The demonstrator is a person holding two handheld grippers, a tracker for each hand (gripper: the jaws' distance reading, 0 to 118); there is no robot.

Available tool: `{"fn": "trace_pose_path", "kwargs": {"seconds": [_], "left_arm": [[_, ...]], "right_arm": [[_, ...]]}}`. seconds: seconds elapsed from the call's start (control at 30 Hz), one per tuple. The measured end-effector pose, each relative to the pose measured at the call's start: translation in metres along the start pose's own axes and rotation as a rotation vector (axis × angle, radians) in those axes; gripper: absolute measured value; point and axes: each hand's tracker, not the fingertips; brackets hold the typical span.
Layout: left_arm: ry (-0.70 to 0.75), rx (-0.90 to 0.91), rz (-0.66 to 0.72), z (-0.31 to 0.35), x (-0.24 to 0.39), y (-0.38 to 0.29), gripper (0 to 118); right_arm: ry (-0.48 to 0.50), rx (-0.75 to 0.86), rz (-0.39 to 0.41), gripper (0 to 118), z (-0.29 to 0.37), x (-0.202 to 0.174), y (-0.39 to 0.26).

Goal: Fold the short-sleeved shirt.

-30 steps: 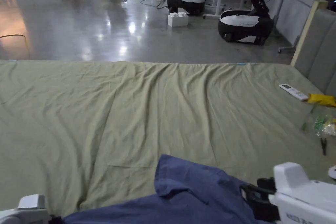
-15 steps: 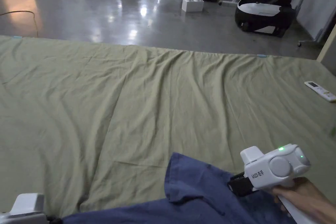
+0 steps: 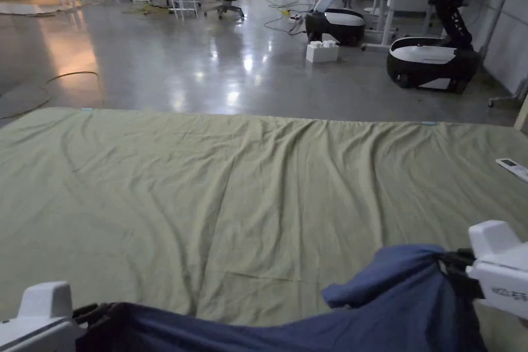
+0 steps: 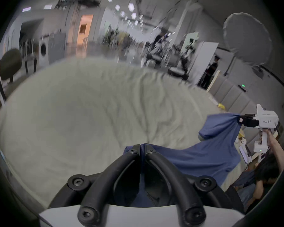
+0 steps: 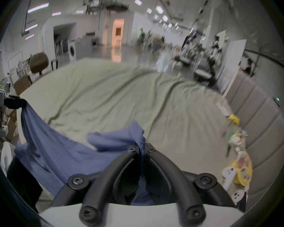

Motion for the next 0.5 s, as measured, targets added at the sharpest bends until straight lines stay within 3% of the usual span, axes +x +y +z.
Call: {"fn": "trace_pose_path", "kwargs": {"seconds": [0.13,0.27,0.33,0.37,0.5], "left_arm": [[-0.043,0.154,-0.014,0.072,0.02,0.043,4],[-0.061,0.293,-0.019,0.117,0.03,0.086,4],[-0.038,0.356,-0.056,0.137,0.039,0.108,4],[-0.026,0.389,-0.071,0.148,0.043,0.119,4],[-0.025,0.491,-0.09,0.187,0.056,0.16,4]], "right_arm": [[-0.058,0.199,-0.088,5,0.081,0.012,0.026],[-0.149,0.346,-0.081,5,0.144,0.015,0.065],[-0.17,0.368,-0.12,5,0.165,0.018,0.079],[-0.204,0.439,-0.081,5,0.18,0.018,0.091],[-0.242,0.557,-0.094,5,0.224,0.016,0.126]]}}
